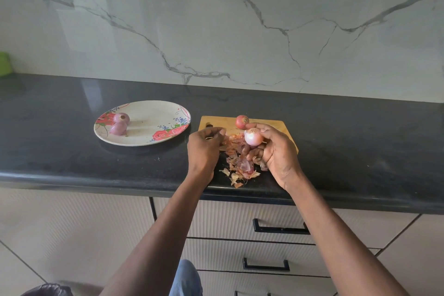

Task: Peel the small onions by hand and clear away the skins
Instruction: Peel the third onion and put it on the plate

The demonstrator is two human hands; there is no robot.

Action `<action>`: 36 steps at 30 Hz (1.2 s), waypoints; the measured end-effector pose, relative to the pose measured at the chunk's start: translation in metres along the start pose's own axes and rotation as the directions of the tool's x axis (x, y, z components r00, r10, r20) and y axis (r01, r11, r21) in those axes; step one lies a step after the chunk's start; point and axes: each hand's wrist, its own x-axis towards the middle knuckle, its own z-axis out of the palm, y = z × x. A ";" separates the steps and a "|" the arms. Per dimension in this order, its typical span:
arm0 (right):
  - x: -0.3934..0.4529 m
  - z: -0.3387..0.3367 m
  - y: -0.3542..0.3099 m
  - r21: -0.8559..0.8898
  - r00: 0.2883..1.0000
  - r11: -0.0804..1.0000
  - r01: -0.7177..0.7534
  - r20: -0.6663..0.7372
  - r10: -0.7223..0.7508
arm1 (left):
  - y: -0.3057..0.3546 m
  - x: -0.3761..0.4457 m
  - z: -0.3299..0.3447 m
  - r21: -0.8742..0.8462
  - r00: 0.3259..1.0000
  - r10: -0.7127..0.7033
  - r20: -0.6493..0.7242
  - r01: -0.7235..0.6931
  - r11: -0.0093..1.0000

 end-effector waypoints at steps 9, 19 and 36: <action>0.000 -0.001 0.002 0.034 0.997 0.997 -0.067 -0.027 0.068 | 0.013 -0.013 -0.001 0.021 0.951 0.223 0.213 -0.233 0.972; -0.003 -0.001 0.000 -0.097 0.999 0.995 -0.018 0.032 0.021 | 0.013 -0.014 0.000 -0.165 0.900 0.244 0.362 -0.196 0.967; -0.001 -0.004 0.004 -0.094 0.996 0.995 0.047 -0.069 -0.054 | 0.008 -0.014 0.000 -0.083 0.892 0.364 0.269 -0.355 0.931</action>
